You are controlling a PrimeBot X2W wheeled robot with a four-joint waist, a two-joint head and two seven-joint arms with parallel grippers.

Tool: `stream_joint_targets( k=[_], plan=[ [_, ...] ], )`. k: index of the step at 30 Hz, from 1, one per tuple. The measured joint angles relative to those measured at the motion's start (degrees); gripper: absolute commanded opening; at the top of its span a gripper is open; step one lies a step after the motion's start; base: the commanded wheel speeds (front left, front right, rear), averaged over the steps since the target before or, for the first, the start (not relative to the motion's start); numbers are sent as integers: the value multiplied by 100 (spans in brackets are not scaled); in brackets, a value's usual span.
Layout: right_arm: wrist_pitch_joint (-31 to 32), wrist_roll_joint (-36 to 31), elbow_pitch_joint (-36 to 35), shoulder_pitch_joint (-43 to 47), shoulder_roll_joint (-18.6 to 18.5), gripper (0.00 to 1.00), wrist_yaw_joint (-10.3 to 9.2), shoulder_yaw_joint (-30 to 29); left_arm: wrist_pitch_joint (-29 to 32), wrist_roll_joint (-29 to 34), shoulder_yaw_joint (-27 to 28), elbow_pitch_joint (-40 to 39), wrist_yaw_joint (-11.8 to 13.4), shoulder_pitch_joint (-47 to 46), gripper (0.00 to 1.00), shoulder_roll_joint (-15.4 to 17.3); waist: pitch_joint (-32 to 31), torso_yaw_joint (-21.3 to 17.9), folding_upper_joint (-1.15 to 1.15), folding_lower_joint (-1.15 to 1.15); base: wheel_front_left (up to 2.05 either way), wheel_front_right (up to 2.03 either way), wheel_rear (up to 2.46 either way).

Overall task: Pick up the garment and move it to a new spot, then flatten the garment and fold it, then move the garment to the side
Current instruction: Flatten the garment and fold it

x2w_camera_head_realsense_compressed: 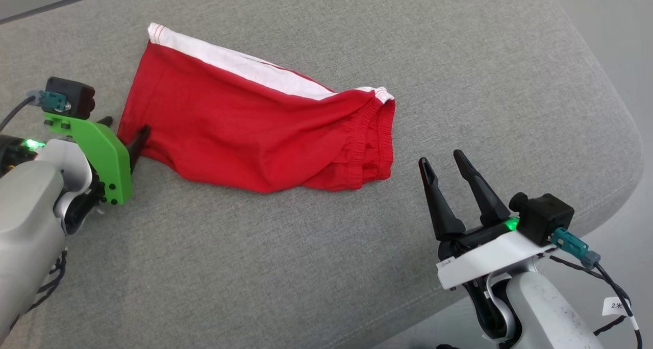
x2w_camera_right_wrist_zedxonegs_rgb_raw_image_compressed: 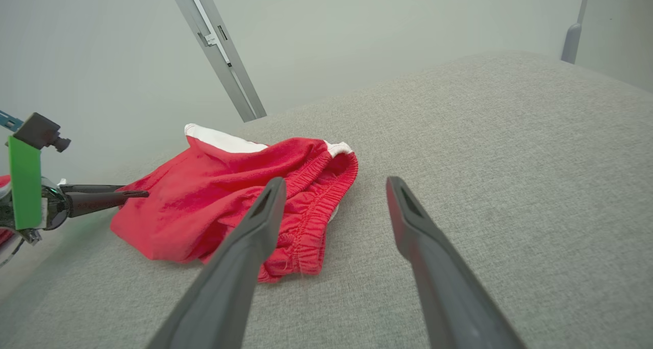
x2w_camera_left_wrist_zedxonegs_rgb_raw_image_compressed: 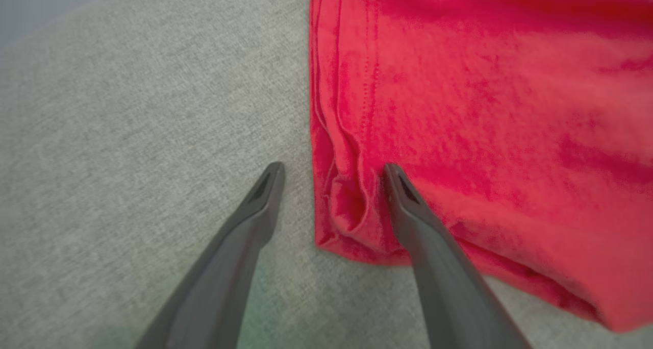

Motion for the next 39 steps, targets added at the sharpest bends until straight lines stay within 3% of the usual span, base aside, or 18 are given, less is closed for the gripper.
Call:
stream_joint_targets(
  k=[2,3,7,14,24,38,39],
  plan=[
    [0,1,14,-1,0,100,0,-8,62,-157,-5,-80,1,48,4,-1,-24,13,0,0,0,0,0],
    [0,1,25,0,0,100,1,-13,67,-207,-7,-137,2,68,0,0,-44,21,0,0,0,0,0],
    [0,2,56,7,-21,100,1,-21,-5,-313,-63,-224,2,182,0,-23,-153,58,0,0,0,0,0],
    [0,-2,141,172,-31,100,1,-153,-724,-598,-4,-330,2,575,0,-132,-467,170,0,0,0,0,0],
    [0,-44,336,745,-149,100,1,-392,-1579,-923,-11,-722,1,1453,0,-285,-1107,666,0,0,0,0,0],
    [1,-8,390,1204,-286,100,1,-506,-1892,-1122,18,-913,1,2430,0,-391,-1772,1258,0,0,0,0,0],
    [9,-8,391,1204,-289,100,0,-499,-1903,-1114,57,-868,13,2475,32,-437,-1796,1264,0,0,0,0,0]
  ],
)
